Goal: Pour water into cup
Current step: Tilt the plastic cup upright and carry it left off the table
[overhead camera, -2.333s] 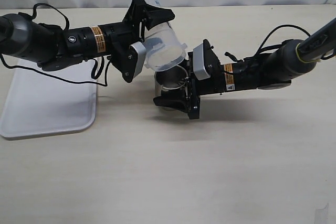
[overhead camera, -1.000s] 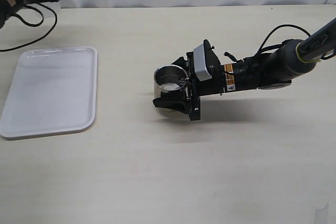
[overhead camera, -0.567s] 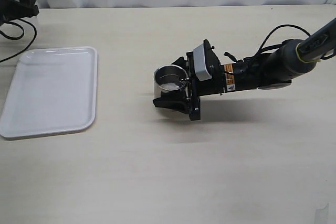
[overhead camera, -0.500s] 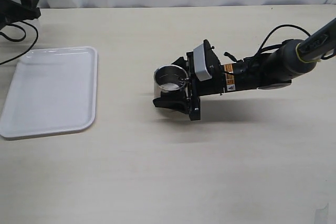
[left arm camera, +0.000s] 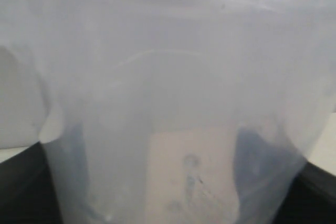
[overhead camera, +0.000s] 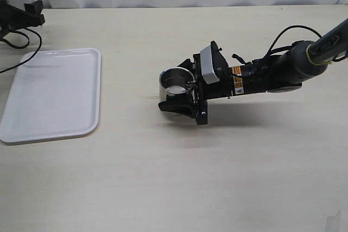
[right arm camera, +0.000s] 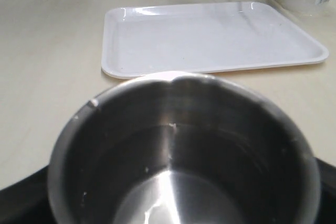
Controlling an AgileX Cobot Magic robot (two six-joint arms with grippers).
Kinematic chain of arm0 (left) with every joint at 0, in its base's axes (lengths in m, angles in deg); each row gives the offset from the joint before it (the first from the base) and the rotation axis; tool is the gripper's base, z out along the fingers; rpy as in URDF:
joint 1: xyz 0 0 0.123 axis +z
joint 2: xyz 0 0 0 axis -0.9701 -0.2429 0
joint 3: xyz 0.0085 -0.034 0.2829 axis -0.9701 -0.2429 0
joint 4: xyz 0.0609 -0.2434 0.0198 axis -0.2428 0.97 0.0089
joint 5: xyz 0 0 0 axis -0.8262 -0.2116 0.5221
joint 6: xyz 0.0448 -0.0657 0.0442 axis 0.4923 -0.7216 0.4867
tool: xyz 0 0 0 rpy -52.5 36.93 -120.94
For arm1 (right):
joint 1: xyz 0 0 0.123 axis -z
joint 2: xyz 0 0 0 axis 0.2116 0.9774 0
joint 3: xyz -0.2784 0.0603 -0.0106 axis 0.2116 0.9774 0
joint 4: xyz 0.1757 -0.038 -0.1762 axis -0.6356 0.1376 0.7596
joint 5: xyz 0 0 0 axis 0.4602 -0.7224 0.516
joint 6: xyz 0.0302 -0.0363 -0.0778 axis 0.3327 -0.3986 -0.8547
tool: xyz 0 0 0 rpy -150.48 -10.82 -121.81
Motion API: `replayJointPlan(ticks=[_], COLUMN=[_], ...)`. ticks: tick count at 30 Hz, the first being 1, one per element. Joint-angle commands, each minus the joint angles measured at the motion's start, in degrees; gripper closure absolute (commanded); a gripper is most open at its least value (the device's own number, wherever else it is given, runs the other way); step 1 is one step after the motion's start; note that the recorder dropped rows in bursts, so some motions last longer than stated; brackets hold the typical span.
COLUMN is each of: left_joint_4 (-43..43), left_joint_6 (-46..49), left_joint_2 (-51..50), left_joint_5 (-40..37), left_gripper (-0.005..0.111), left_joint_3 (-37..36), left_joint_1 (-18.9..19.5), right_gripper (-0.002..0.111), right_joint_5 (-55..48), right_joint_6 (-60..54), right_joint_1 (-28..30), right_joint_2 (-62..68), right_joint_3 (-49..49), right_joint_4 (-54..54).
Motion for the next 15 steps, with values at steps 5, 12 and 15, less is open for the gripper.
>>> replayJointPlan(ticks=[5,12,15], left_joint_4=[0.24,-0.09,-0.14], left_joint_6=[-0.23,-1.78,-3.24], left_joint_2=[0.12,0.41,0.64], left_joint_5=[0.88,0.02,-0.96], left_gripper=[0.008,0.004,0.004], left_joint_3=[0.47,0.36,0.36], left_joint_1=[0.05,0.05,0.05], right_gripper=[0.104,0.104,0.104], right_joint_5=[2.43,2.43,2.43], right_joint_6=[-0.26,-0.26,-0.26], right_joint_1=[0.13,0.13,0.13], right_joint_2=[-0.59,-0.59,-0.59], right_joint_3=[-0.21,-0.21,-0.21], right_joint_4=[-0.55,0.08,0.08])
